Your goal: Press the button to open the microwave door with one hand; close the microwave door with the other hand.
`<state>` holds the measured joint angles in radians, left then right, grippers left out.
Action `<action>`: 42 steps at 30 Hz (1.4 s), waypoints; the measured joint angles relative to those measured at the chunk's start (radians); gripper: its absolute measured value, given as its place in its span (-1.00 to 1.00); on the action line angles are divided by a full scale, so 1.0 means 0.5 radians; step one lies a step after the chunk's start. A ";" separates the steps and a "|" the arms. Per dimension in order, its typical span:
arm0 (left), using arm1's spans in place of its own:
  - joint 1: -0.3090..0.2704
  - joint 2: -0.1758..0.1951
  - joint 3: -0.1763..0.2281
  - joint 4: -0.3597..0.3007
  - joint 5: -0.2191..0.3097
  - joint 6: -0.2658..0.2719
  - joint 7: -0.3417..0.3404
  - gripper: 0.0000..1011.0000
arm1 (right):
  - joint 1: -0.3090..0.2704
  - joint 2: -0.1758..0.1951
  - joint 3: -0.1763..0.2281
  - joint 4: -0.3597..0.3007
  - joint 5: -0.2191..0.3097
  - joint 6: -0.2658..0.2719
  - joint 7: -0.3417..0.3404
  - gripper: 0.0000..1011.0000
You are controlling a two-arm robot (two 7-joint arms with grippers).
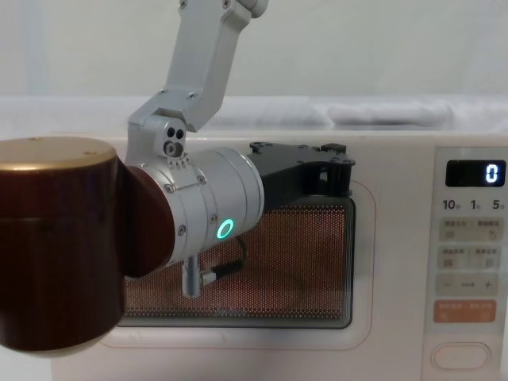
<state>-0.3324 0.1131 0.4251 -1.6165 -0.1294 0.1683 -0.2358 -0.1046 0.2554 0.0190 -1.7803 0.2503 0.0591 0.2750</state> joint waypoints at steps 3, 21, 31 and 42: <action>0.000 -0.005 -0.006 0.005 0.005 0.000 0.000 -1.00 | 0.000 0.000 0.000 0.000 0.000 0.000 0.000 0.98; 0.011 -0.043 -0.037 0.011 0.030 -0.005 0.015 -1.00 | 0.000 0.000 0.000 0.000 0.000 0.000 0.000 0.98; 0.110 0.051 0.001 -0.159 -0.073 -0.041 -0.119 -1.00 | 0.000 0.000 0.000 0.000 0.000 0.000 0.000 0.98; 0.318 0.164 0.014 -0.338 -0.084 -0.080 -0.100 -1.00 | 0.000 0.000 0.000 0.000 0.000 0.000 0.000 0.98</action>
<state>-0.1734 0.1952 0.4323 -1.7855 -0.1715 0.1284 -0.2856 -0.1046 0.2554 0.0190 -1.7803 0.2502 0.0591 0.2750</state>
